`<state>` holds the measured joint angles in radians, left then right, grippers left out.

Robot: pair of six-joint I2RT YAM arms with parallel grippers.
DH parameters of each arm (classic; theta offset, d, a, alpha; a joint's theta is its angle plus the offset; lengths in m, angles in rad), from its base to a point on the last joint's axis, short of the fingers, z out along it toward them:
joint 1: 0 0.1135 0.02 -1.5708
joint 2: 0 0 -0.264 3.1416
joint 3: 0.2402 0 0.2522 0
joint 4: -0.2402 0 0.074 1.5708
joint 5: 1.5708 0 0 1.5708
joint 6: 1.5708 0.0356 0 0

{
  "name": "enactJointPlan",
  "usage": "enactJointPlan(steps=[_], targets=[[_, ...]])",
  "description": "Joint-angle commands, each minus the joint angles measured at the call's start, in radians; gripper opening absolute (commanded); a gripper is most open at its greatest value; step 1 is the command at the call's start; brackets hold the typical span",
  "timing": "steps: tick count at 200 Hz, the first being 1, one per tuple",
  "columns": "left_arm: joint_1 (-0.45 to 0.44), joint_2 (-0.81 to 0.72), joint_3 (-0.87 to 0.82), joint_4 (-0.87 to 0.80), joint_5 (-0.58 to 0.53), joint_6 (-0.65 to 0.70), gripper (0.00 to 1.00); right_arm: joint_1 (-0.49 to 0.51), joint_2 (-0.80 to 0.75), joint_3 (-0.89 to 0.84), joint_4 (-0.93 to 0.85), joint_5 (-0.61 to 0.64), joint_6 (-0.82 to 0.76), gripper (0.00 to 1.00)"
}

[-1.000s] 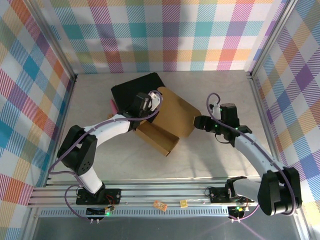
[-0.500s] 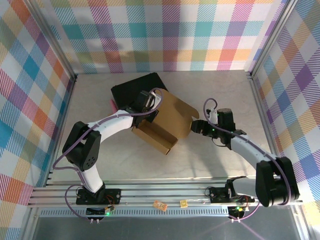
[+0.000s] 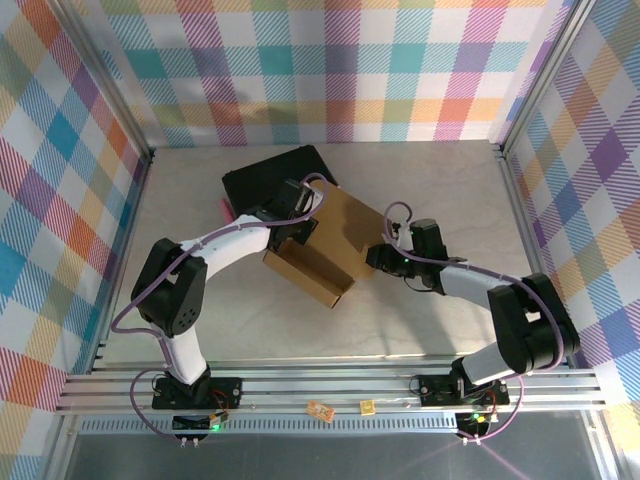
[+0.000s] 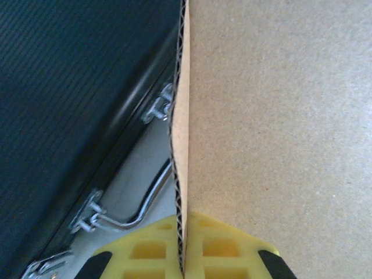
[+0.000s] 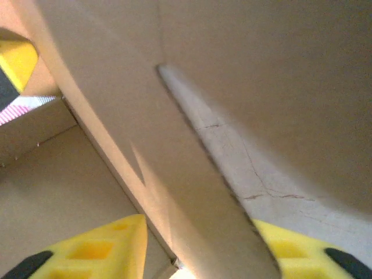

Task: Fold the paper box

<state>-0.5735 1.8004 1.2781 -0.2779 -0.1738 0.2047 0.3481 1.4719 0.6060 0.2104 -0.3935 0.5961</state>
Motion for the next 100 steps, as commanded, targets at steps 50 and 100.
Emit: enactJointPlan(steps=[50, 100], targets=[[0.005, 0.007, 0.085, -0.115, 0.003, -0.113, 0.00, 0.089, 0.018, 0.245, -0.340, 0.296, -0.007, 0.00], [-0.051, -0.004, 0.130, -0.190, -0.081, -0.246, 0.00, 0.218, 0.157, 0.574, -0.844, 0.638, 0.124, 0.00]])
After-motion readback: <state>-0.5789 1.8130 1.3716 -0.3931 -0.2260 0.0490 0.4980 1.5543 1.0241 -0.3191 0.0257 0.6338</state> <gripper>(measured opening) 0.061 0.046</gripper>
